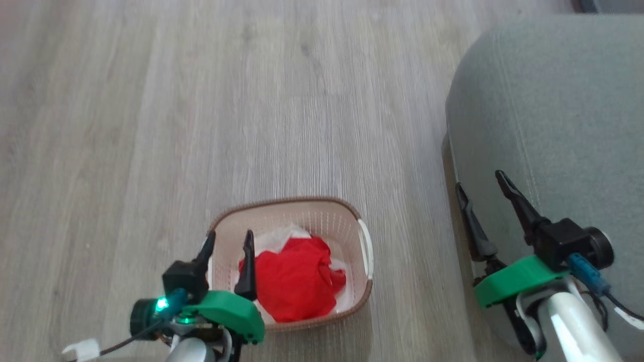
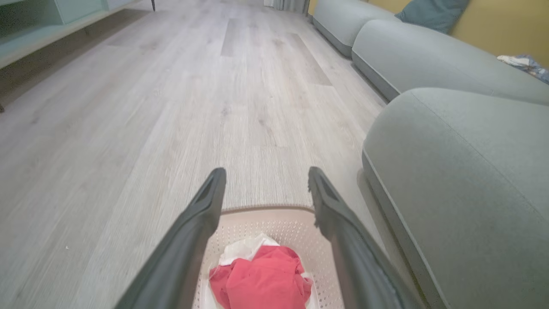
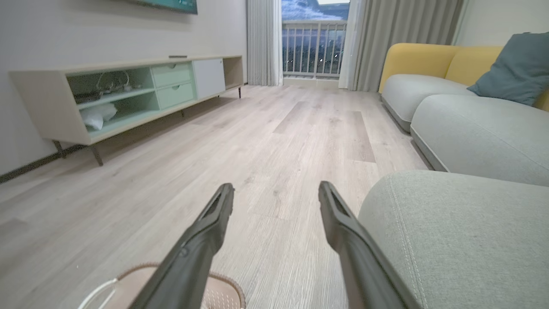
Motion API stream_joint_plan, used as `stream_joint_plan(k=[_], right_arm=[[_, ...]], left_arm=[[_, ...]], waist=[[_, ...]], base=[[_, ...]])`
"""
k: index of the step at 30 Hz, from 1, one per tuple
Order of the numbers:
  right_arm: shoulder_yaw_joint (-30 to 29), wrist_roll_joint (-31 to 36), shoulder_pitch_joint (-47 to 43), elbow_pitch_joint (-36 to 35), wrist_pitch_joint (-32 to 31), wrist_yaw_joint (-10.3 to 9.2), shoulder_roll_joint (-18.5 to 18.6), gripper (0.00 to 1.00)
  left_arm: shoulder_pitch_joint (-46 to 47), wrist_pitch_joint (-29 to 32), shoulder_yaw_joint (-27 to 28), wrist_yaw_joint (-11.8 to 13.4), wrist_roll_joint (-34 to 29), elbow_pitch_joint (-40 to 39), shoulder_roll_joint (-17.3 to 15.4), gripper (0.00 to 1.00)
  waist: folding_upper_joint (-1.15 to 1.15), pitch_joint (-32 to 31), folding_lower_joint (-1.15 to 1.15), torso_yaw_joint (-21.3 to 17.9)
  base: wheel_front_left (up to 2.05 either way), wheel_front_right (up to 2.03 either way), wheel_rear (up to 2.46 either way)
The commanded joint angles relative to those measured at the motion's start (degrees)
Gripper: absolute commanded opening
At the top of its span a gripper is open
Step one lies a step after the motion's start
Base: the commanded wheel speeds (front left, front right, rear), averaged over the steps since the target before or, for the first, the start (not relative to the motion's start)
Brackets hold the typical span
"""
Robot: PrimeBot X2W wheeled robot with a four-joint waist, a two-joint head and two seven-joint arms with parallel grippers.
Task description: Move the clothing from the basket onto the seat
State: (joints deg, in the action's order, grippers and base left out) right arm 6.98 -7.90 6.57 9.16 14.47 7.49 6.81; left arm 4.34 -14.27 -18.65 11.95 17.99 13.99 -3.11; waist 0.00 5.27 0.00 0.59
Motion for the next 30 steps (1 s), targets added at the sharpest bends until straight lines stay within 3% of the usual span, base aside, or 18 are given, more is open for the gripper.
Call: stream_joint_plan(k=[1, 10, 16, 23, 30], right_arm=[[1.5, 0.8, 2.3, -1.3, 0.5, 0.00, 1.5, 1.00], [1.9, 2.2, 5.5, -2.3, 0.5, 0.00, 5.8, 1.00], [3.1, 1.8, 8.2, -3.9, 0.5, 0.00, 7.4, 1.00], [5.0, 1.1, 11.0, -5.8, 0.5, 0.00, 8.0, 1.00], [6.6, 0.4, 13.2, -8.6, 0.5, 0.00, 7.6, 1.00]], left_arm=[[2.3, -0.7, 1.1, -0.3, 0.6, -0.2, 0.2, 1.00], [10.7, -0.7, -6.2, -1.3, 1.9, 15.7, 0.2, 1.00], [18.1, -0.7, -11.2, -0.6, 1.4, 25.8, 0.2, 1.00], [27.3, -0.7, -16.5, 0.9, 1.0, 35.2, 0.2, 1.00], [38.2, -0.7, -18.1, 2.3, 2.8, 45.1, 0.2, 1.00]], waist=[[0.00, 2.2, 0.00, -0.6], [0.00, 14.6, 0.00, -2.6], [0.00, 22.6, 0.00, -4.4], [0.00, 31.4, 0.00, -7.0], [0.00, 40.2, 0.00, -8.8]], base=[[0.00, 0.00, 0.00], [0.00, 0.00, 0.00], [0.00, 0.00, 0.00], [0.00, 0.00, 0.00], [0.00, 0.00, 0.00]])
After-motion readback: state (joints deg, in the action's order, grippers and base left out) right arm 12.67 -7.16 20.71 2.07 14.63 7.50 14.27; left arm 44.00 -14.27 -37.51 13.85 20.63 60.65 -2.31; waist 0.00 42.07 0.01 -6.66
